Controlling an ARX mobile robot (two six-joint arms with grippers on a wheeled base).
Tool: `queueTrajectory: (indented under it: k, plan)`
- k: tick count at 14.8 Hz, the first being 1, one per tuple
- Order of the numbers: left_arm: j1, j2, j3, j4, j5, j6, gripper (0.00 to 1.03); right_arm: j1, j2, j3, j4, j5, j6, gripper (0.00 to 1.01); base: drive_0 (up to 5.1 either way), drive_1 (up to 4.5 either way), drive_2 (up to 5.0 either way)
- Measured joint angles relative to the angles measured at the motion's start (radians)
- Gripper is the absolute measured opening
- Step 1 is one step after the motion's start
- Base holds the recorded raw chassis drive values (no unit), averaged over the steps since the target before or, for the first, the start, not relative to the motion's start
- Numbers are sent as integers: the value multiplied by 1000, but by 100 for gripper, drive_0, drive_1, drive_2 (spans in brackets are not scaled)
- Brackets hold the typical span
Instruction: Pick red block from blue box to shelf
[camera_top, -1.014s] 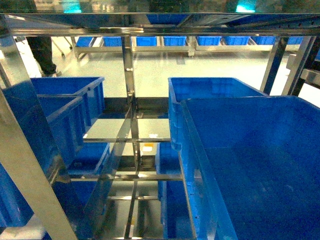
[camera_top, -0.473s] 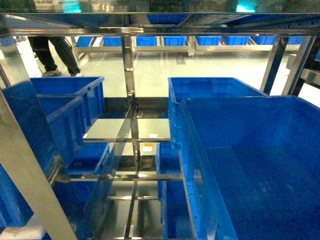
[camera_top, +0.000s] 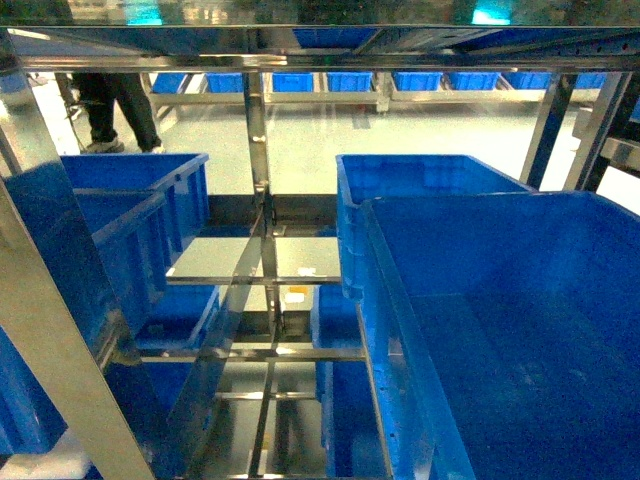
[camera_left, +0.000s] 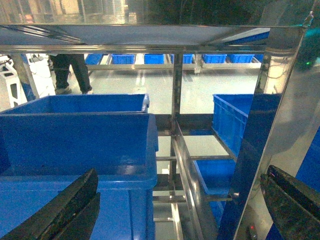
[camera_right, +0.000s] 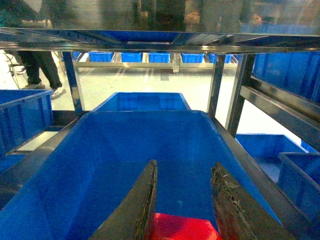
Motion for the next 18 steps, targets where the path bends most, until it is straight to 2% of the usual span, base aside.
queueTrajectory:
  k: [16,17,18]
  plan:
    - [0,0,0,0,0,0,98,0,1,0,-4,1,0,27,0,0,0]
    - [0,0,0,0,0,0,98,32,47,28,-95,73,-26,27,0,0,0]
    - [0,0,0,0,1,0,98,32,193,40,-30,92,-33,27,0,0,0]
